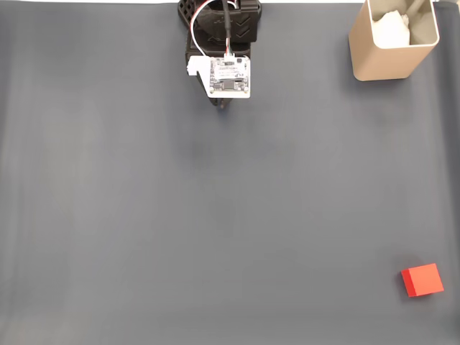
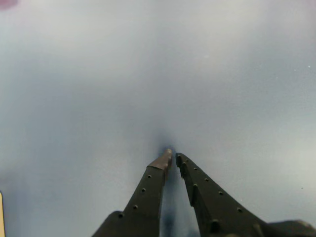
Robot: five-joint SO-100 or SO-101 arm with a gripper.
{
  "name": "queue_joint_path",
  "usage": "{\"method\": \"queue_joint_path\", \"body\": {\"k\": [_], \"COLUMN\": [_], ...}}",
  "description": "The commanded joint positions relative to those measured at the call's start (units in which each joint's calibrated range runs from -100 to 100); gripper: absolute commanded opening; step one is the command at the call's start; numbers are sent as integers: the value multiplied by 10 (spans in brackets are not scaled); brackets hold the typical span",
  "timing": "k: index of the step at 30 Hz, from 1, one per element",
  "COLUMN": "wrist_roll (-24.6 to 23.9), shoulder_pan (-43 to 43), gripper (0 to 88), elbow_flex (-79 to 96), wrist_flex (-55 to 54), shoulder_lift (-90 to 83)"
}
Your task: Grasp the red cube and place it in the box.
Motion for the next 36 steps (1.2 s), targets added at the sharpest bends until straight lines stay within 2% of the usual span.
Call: {"method": "queue_joint_path", "body": {"k": [1,7,17,36], "wrist_roll": [-8,-12,-22,-13], "shoulder_pan": [-6,-6,-10,0], "gripper": [0,0,0,0], "elbow_flex": [5,5,5,-23], "wrist_flex": [8,0,-116,-236], "shoulder_lift": [1,1,1,3]}}
